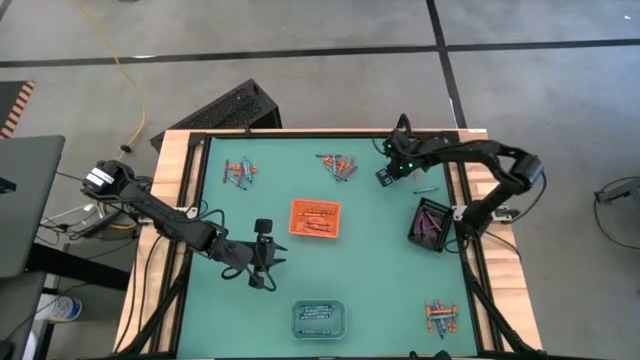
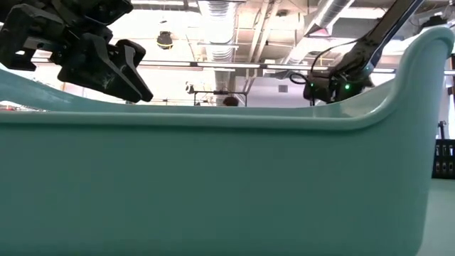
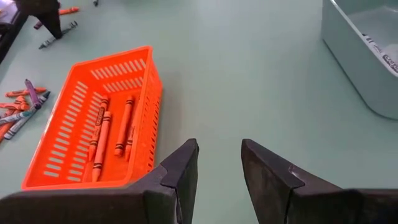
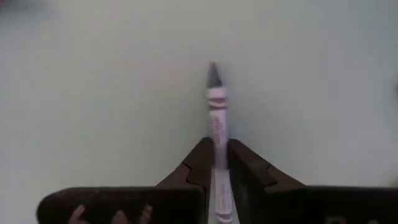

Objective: Sort crayons
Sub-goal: Put the blue crayon into the blue bin

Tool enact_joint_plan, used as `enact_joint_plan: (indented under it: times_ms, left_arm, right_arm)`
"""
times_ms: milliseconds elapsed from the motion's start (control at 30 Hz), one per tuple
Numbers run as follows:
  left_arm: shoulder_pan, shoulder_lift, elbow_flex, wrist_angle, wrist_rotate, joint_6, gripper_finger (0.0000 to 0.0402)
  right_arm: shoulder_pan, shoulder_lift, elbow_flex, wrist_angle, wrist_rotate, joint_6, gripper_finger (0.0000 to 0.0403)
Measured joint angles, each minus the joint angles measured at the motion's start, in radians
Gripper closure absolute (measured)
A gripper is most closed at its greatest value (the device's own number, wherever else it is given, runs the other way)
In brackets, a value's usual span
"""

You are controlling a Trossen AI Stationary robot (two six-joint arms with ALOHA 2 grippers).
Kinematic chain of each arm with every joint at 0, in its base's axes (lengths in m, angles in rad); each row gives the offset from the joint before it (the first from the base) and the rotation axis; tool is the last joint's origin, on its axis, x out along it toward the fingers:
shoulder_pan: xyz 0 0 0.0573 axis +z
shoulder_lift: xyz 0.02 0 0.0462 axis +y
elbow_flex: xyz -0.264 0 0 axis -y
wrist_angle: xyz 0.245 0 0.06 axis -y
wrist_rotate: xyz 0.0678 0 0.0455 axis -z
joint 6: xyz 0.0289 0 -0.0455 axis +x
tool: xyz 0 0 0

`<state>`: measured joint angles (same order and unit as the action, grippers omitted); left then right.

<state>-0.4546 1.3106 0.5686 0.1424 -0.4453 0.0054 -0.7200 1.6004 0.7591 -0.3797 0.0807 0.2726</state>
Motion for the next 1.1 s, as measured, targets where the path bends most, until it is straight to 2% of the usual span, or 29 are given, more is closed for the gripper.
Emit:
enact_joint_plan:
  times_ms: [133, 267, 500, 767, 933, 1100]
  left_arm:
    - [-0.003, 0.0, 0.0, -0.001, 0.04, -0.011, 0.0288]
    - [-0.003, 0.0, 0.0, -0.001, 0.059, -0.013, 0.0288]
    - [-0.003, 0.0, 0.0, -0.001, 0.058, -0.012, 0.0288]
    - [-0.003, 0.0, 0.0, -0.002, 0.069, -0.035, 0.0287]
    - [-0.003, 0.0, 0.0, -0.002, 0.071, -0.045, 0.0288]
    - [-0.003, 0.0, 0.0, -0.002, 0.07, -0.054, 0.0287]
  right_arm:
    - [0.028, 0.067, 0.023, -0.012, 0.032, -0.009, 0.0339]
    - [0.059, 0.069, 0.037, -0.034, 0.079, -0.01, 0.0345]
    - [0.087, 0.002, 0.042, -0.085, 0.072, -0.036, 0.0395]
    - [0.142, -0.084, 0.04, -0.132, 0.043, -0.043, 0.04]
    - [0.25, -0.176, 0.041, -0.134, 0.009, -0.038, 0.0401]
    - [0.445, -0.263, 0.041, -0.1, -0.041, -0.037, 0.0402]
